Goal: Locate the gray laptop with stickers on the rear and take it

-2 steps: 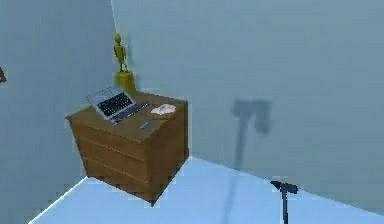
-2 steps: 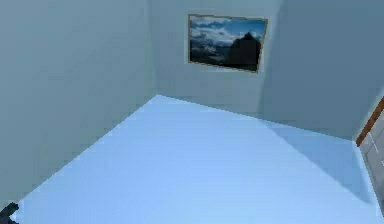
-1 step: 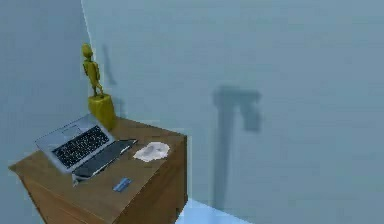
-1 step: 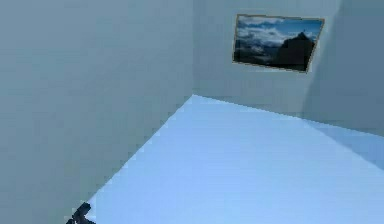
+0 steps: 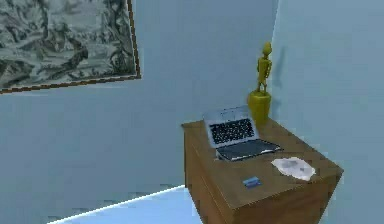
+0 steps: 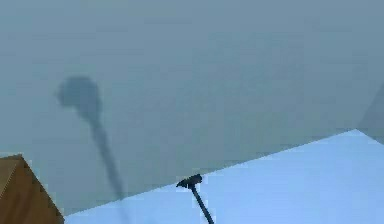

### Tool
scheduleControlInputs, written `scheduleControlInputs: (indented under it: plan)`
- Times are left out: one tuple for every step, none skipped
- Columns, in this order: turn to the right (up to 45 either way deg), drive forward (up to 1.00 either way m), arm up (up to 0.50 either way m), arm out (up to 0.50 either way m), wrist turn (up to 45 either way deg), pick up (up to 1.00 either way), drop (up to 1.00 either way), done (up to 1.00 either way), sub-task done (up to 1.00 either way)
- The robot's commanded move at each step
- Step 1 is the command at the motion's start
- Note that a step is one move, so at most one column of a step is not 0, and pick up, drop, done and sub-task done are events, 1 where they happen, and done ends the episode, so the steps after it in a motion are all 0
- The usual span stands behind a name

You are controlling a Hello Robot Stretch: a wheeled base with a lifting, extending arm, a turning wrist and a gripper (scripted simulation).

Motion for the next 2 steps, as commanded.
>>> scheduleControlInputs:
  plan:
    - [-45.0, 0.00, 0.00, 0.00, 0.0, 0.00, 0.00, 0.00, 0.00]
    - [-30.0, 0.00, 0.00, 0.00, 0.0, 0.00, 0.00, 0.00, 0.00]
